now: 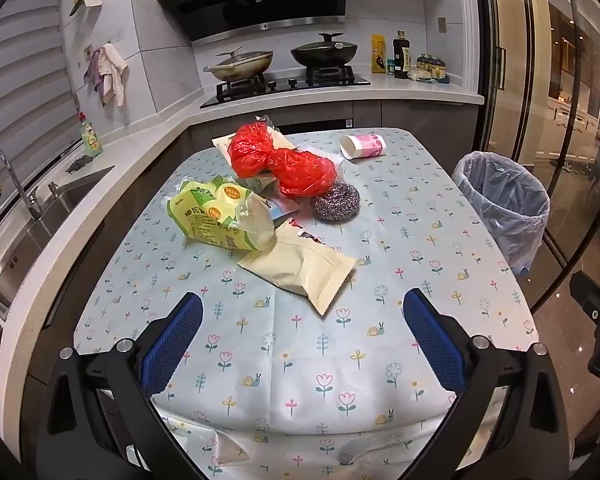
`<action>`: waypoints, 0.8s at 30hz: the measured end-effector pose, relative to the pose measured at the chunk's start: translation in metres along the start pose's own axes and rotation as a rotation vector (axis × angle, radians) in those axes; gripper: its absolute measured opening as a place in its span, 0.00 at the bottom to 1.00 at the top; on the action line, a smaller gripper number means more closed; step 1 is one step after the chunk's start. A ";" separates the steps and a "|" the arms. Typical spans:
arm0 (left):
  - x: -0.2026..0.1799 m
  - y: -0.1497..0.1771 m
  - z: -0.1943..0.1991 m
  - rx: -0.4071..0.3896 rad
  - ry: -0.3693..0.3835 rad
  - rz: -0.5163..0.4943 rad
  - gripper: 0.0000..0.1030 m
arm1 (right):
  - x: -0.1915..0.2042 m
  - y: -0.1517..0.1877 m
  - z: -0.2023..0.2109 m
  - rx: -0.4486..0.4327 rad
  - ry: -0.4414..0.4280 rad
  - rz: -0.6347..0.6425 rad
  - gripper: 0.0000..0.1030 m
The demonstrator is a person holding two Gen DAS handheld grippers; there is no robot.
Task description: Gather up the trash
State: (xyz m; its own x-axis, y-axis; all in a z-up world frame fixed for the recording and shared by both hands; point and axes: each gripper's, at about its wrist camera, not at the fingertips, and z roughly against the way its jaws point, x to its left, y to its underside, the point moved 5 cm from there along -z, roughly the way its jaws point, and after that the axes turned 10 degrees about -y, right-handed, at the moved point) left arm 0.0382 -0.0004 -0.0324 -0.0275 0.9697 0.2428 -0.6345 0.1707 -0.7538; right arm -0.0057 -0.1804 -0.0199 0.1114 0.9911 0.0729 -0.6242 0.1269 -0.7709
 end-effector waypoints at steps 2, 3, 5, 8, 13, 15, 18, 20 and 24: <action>-0.001 0.000 0.000 0.001 0.000 -0.003 0.93 | 0.000 0.000 0.000 0.000 -0.001 0.001 0.93; -0.001 0.000 0.000 0.002 0.001 -0.002 0.93 | 0.000 0.000 0.000 -0.001 -0.002 0.002 0.93; 0.000 0.000 -0.001 0.002 0.002 0.000 0.93 | 0.000 0.000 0.000 -0.002 -0.002 0.004 0.93; -0.001 0.000 -0.001 0.002 0.004 0.001 0.93 | 0.001 0.001 0.000 -0.001 0.002 0.003 0.93; -0.003 0.001 -0.004 0.004 0.007 0.004 0.93 | 0.001 0.001 0.000 -0.002 0.003 0.003 0.93; 0.001 0.002 -0.001 0.003 0.008 0.004 0.93 | 0.000 0.001 0.000 -0.002 0.004 0.004 0.93; 0.001 0.002 0.000 0.003 0.007 0.004 0.93 | 0.001 0.001 0.000 -0.002 0.003 0.004 0.93; 0.001 0.002 0.000 0.004 0.007 0.005 0.93 | 0.001 0.001 0.000 -0.002 0.004 0.004 0.93; 0.001 0.002 0.001 0.002 0.007 0.004 0.93 | 0.001 0.001 0.000 -0.003 0.003 0.005 0.93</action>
State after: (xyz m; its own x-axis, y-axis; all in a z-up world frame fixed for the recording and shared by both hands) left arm 0.0362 0.0005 -0.0334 -0.0248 0.9716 0.2351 -0.6356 0.1662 -0.7539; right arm -0.0062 -0.1790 -0.0208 0.1105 0.9916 0.0667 -0.6226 0.1213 -0.7731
